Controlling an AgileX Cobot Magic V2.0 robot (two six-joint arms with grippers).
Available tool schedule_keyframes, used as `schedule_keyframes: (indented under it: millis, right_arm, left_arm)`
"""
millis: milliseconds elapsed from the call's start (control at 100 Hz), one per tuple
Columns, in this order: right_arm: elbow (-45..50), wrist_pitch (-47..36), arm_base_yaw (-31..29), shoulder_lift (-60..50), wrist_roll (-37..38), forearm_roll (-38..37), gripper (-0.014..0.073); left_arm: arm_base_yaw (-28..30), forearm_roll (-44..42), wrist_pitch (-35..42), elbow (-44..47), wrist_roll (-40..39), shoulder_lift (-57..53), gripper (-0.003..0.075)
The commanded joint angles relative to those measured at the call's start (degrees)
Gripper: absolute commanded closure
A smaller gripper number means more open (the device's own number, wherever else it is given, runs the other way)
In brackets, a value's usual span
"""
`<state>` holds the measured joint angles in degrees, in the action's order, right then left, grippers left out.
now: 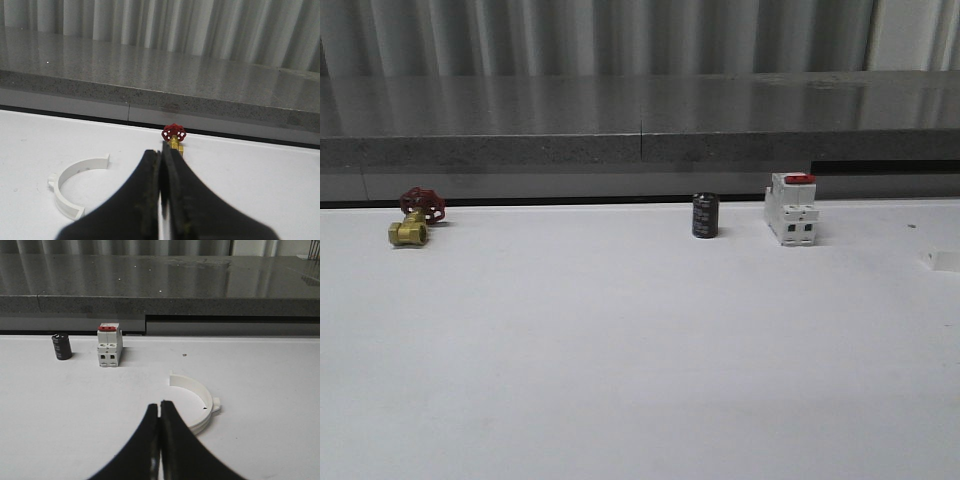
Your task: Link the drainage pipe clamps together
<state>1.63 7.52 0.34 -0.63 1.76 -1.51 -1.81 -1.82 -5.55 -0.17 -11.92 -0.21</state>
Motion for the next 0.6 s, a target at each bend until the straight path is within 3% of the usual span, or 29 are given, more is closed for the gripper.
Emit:
schedule_keyframes:
  millis: [0, 370, 590]
  right_arm:
    - [-1.14, -4.8, -0.17, -1.09, -0.1, -0.04, 0.066]
    - [-1.14, -4.8, -0.17, -1.09, -0.1, -0.04, 0.066]
    - [-1.14, -4.8, -0.17, -1.09, -0.1, -0.04, 0.066]
  left_arm:
    - [-0.5, 0.03, 4.68, 2.57, -0.59, -1.93, 0.0741]
    - [-0.5, 0.03, 4.38, 1.22, -0.59, -1.93, 0.0741]
    - [-0.5, 0.03, -5.1, -8.25, -0.59, 4.61, 0.0741]
